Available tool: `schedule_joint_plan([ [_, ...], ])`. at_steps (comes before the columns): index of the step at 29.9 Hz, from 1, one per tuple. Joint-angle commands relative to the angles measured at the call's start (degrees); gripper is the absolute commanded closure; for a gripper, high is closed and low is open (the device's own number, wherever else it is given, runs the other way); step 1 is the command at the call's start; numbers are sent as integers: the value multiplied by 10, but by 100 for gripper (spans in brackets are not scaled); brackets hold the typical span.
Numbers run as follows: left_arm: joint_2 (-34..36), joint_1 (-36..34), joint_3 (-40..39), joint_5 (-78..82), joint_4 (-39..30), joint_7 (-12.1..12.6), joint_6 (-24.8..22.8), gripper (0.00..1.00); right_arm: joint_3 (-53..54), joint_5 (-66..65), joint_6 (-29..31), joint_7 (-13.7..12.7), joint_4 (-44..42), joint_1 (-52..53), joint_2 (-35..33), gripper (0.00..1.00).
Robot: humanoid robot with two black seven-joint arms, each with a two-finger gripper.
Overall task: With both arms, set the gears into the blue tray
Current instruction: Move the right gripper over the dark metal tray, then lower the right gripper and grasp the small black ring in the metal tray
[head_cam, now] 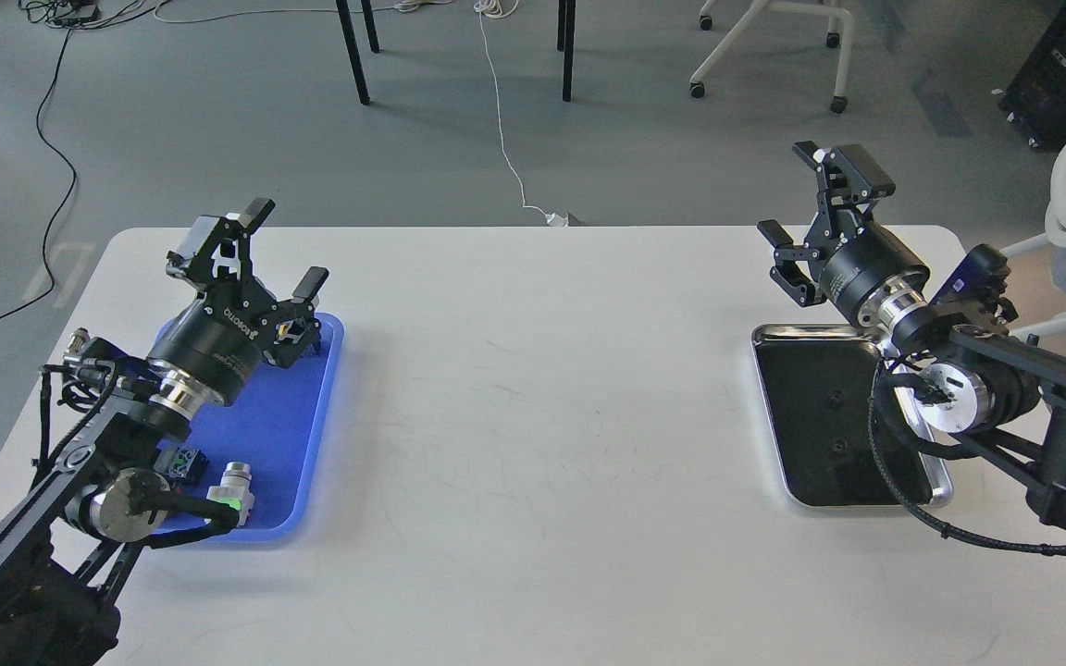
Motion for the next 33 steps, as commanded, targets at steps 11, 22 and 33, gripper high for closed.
schedule_joint_plan([
  [11, 6, -2, 0, -5, 0, -2, -5, 2, -20, -80, 48, 0, 18, 31, -51, 1],
  [22, 5, -2, 0, -8, -1, -4, -7, 2, -211, -606, 131, 0, 91, 259, -154, 1],
  [33, 3, 3, 0, -8, -3, -3, -6, 2, -420, -945, 128, 0, 85, 357, -129, 2],
])
